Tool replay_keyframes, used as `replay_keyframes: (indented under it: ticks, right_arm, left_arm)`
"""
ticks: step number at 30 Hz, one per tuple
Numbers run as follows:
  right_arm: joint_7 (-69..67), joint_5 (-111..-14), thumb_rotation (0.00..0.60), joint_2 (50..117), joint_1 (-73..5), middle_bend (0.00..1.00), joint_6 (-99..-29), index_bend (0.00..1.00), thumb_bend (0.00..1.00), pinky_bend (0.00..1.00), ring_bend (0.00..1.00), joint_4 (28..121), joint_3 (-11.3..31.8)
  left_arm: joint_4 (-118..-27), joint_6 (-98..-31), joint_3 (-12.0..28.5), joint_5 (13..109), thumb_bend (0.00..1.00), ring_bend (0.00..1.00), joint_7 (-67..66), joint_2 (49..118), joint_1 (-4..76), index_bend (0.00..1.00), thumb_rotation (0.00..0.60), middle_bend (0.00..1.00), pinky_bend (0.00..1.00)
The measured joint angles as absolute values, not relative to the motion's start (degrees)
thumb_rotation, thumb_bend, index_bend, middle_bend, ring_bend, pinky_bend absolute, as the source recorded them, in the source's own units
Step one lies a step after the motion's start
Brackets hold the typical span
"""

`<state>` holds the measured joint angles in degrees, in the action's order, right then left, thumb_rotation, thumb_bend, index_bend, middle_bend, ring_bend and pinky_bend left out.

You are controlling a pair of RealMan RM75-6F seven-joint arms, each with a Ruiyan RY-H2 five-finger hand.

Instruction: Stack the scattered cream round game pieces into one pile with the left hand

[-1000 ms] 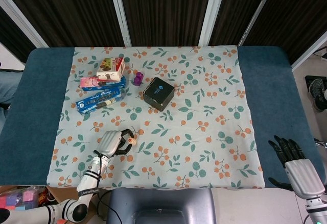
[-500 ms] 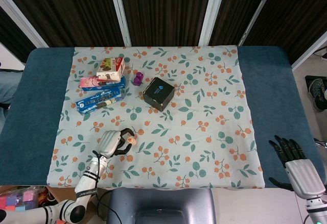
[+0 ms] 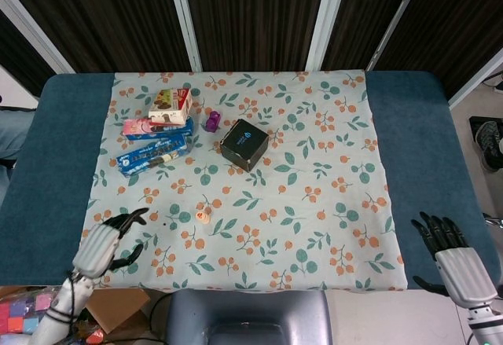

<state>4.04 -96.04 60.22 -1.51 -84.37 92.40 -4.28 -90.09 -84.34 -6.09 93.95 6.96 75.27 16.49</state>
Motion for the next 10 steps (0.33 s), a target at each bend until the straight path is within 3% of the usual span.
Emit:
replay_keyframes:
  ticks: [3, 10]
  right_arm:
    - [5.2, -96.2, 0.600, 60.8, -1.7, 0.00, -83.7, 0.00, 0.17, 0.00, 0.00, 92.8, -4.4]
    - [5.3, -96.7, 0.600, 60.9, -1.5, 0.00, -84.0, 0.00, 0.17, 0.00, 0.00, 92.7, -4.8]
  left_arm:
    - [-88.9, -87.5, -9.4, 97.3, 0.41, 0.00, 5.7, 72.8, 13.0, 0.04, 0.600, 0.04, 0.00]
    - [-88.1, -89.6, -8.7, 99.3, 0.41, 0.00, 4.9, 72.3, 11.4, 0.03, 0.600, 0.04, 0.00]
